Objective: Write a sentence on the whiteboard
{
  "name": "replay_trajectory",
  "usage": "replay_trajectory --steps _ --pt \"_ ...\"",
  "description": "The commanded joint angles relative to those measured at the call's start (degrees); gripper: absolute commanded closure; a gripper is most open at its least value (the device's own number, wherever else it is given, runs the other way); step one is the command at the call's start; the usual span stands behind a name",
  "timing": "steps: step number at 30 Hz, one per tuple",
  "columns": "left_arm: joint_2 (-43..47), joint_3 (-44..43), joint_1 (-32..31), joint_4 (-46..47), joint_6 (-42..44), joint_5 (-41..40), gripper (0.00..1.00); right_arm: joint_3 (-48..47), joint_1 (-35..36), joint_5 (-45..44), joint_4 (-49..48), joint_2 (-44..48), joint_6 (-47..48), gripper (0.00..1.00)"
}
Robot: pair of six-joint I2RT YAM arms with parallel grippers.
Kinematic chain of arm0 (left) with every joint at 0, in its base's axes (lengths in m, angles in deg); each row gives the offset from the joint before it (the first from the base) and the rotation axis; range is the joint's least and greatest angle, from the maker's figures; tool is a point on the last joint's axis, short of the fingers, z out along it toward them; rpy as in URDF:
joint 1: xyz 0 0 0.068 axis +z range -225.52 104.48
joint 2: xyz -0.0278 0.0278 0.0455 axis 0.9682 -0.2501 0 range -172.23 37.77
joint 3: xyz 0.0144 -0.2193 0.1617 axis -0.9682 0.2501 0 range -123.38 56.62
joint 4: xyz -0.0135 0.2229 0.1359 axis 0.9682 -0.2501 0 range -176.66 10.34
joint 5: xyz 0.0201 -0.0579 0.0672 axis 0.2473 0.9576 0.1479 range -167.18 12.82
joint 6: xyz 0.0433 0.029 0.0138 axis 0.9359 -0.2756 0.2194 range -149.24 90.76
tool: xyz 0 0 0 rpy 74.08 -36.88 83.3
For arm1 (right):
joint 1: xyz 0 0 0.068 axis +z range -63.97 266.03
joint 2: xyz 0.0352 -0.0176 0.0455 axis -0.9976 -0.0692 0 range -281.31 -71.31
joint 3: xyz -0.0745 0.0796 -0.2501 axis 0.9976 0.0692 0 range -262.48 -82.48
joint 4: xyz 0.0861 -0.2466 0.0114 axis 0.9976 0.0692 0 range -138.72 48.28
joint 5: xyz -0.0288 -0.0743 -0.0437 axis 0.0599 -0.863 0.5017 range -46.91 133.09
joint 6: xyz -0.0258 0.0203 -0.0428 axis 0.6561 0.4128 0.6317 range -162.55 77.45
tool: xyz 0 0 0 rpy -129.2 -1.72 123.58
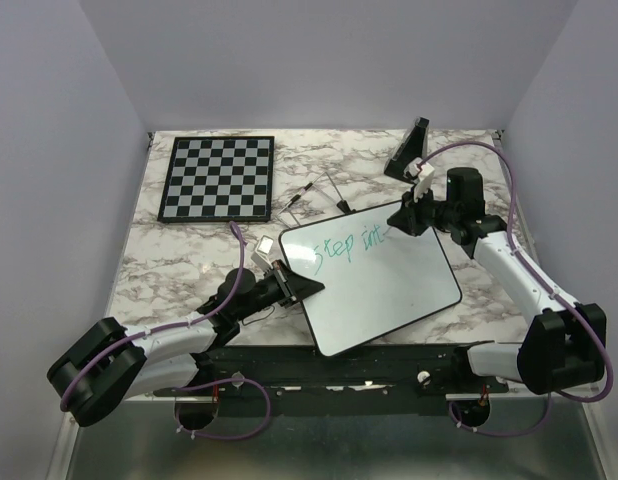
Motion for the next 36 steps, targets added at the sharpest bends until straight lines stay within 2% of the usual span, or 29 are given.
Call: replay_trajectory --steps 1,10,21,36 --pt "0.8 0.5 -0.3 1.2 4.7 -1.2 1.0 -0.3 -0.4 2.7 -1.1 -1.4 -0.9 1.0" --pt "0.8 0.2 -0.4 1.1 4.7 -1.2 1.0 -0.8 -0.3 2.1 -1.4 -2.9 -1.0 0.99" --pt "0.7 0.1 -0.4 0.9 4.8 -1.2 1.0 -1.0 -0.5 -5.1 -2.2 -2.7 -1.0 1.0" --pt "0.7 0.2 -0.4 1.0 4.7 -1.2 1.0 -2.0 -0.4 -0.5 -5.2 -4.0 -2.1 1.0"
